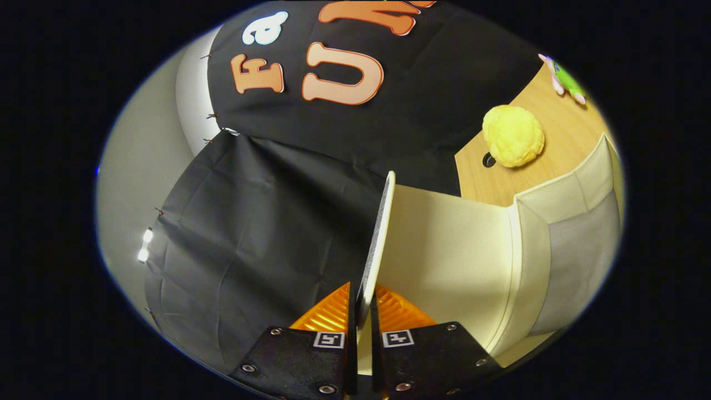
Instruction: Open the storage box then place both shoes into the box .Put the left shoe in first, then the right shoe, with the right side of both shoes facing outward in a uniform manner.
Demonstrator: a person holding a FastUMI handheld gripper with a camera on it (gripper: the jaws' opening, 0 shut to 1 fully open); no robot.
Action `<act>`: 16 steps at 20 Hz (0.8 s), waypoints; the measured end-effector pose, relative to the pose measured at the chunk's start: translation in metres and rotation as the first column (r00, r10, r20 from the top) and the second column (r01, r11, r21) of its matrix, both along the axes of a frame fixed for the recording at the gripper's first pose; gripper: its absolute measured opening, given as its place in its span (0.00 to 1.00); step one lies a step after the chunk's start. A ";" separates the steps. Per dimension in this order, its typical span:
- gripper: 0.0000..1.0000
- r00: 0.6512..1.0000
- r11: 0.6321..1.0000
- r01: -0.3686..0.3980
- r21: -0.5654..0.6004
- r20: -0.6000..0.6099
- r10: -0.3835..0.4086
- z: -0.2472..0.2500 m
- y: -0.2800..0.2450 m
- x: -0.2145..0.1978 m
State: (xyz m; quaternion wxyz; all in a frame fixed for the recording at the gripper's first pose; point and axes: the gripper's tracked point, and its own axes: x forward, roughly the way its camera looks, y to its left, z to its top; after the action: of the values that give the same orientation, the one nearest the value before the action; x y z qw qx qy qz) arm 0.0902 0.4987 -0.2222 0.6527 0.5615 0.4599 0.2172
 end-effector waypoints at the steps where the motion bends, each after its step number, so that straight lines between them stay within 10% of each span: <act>1: 0.16 1.000 1.000 -0.021 -0.020 -0.003 0.021 -0.006 0.004 -0.002; 7: 0.63 0.986 0.984 -0.128 -0.126 0.092 0.140 -0.014 -0.016 -0.013; 16: 0.96 0.961 0.907 -0.047 -0.419 0.230 0.155 -0.021 -0.123 0.032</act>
State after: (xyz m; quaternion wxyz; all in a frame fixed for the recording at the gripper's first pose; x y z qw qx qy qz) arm 0.1224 0.3760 -0.2428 0.7976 0.3545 0.4351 0.2209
